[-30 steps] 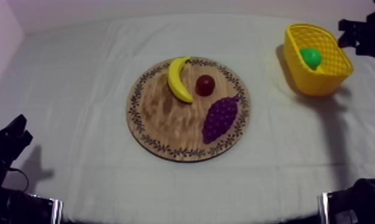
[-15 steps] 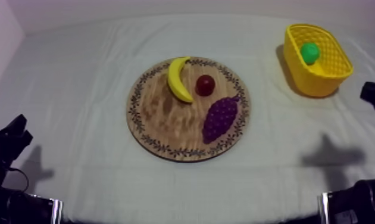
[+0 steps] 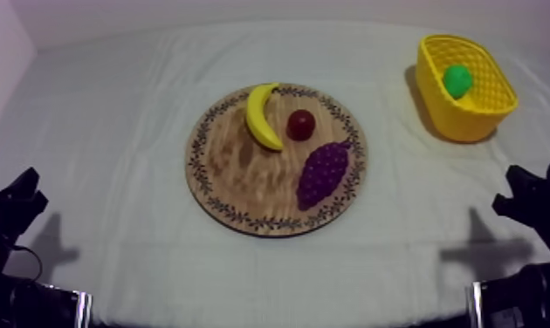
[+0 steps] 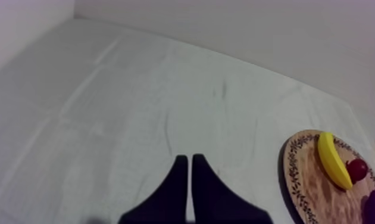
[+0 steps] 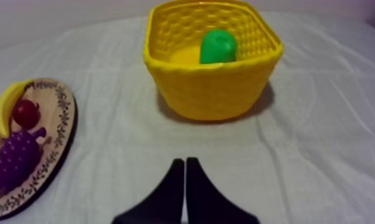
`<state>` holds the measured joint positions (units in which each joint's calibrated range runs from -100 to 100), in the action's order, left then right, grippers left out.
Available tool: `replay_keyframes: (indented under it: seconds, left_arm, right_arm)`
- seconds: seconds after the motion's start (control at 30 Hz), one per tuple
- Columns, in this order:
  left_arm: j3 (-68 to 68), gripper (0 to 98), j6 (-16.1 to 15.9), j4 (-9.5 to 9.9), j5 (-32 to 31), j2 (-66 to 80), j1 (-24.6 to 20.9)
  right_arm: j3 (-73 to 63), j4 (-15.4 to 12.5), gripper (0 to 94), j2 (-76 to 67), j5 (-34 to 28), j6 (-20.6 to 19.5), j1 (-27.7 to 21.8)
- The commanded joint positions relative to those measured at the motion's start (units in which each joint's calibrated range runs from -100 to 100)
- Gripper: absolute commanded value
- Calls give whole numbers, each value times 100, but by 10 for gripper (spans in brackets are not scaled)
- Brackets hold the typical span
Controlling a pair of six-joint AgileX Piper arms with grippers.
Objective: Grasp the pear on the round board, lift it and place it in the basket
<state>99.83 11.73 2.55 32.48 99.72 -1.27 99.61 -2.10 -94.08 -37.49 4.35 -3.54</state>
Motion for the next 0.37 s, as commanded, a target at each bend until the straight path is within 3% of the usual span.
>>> replay_keyframes:
  seconds: [0.0,0.17,0.33]
  left_arm:
    - [-5,1,-1,1,1,2,0]
    - [-5,1,-3,1,1,2,0]
    - [-5,1,-3,1,1,2,0]
  right_arm:
    - [-1,25,5,-88,62,146,56]
    - [5,43,5,-147,57,496,188]
    - [6,46,5,-157,56,593,243]
